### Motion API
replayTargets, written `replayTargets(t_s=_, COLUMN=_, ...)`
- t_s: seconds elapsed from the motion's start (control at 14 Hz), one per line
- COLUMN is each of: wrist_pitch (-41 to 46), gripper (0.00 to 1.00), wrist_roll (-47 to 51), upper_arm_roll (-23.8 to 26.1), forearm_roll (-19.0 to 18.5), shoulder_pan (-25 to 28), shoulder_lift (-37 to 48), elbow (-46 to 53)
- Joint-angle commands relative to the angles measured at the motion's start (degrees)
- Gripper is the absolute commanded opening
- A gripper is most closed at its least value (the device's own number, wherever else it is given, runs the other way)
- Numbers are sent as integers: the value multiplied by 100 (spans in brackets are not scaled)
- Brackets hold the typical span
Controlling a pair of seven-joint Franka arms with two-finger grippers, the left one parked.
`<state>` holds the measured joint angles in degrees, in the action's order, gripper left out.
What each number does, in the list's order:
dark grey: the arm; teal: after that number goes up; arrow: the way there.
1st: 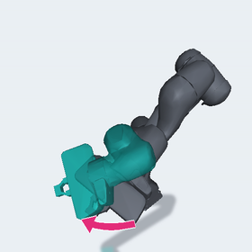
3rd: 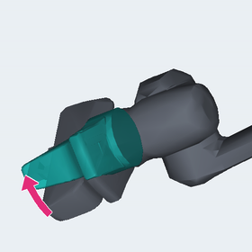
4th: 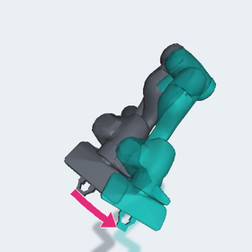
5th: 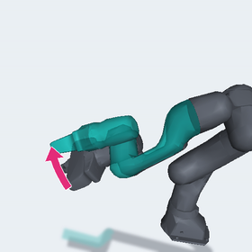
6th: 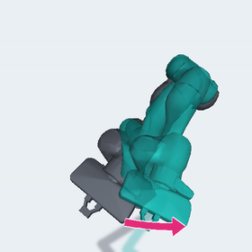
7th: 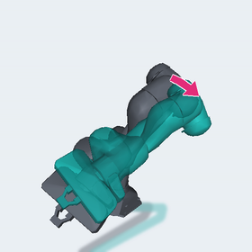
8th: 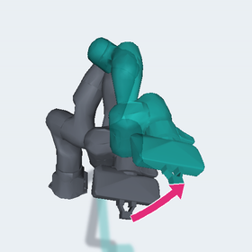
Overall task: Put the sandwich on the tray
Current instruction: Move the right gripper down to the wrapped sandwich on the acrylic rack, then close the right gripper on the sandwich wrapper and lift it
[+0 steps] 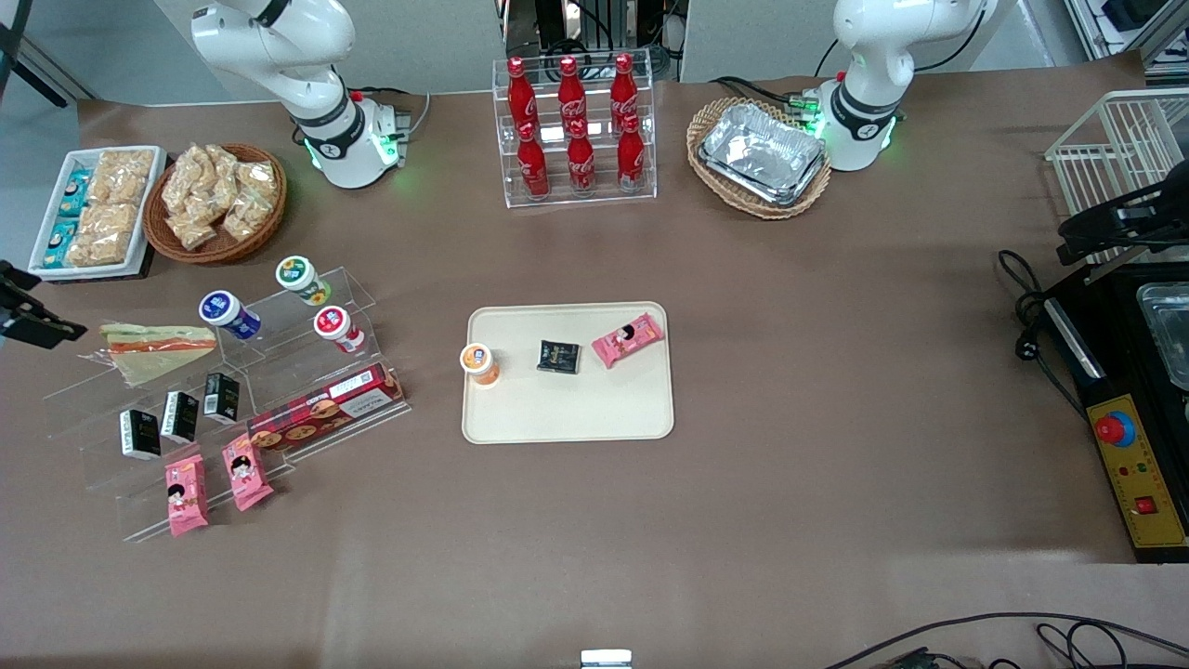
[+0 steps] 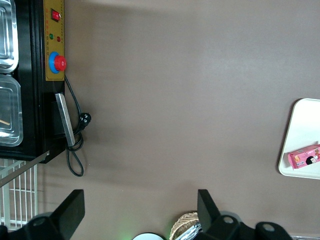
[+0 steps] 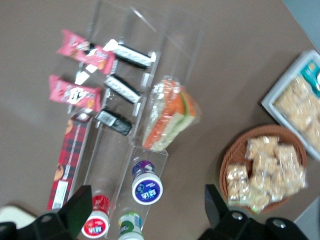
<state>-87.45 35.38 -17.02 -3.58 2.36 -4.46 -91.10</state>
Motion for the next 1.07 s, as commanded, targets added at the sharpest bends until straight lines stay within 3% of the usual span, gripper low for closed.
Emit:
replayTargets(t_s=0.0, wrist_pitch=-69, gripper=100, wrist_roll=1309, upper_arm_roll=-249, forearm_roll=24, shoulder_pan=10, shoulder_lift=-107, elbow=-66)
replayTargets(t_s=0.29, wrist_pitch=-666, gripper=100, wrist_roll=2840, upper_arm_roll=-249, forearm_roll=392, shoulder_pan=-192, shoulder_lift=-160, elbow=-513)
replayTargets(t_s=0.64, wrist_pitch=-1256, gripper=100, wrist_roll=2194, upper_arm_roll=-258, forearm_roll=367, shoulder_pan=-245, shoulder_lift=-143, elbow=-1243)
replayTargets(t_s=1.0, wrist_pitch=-1624, gripper=100, wrist_roll=2183, upper_arm_roll=-258, forearm_roll=367, shoulder_pan=-359, shoulder_lift=32, elbow=-1998)
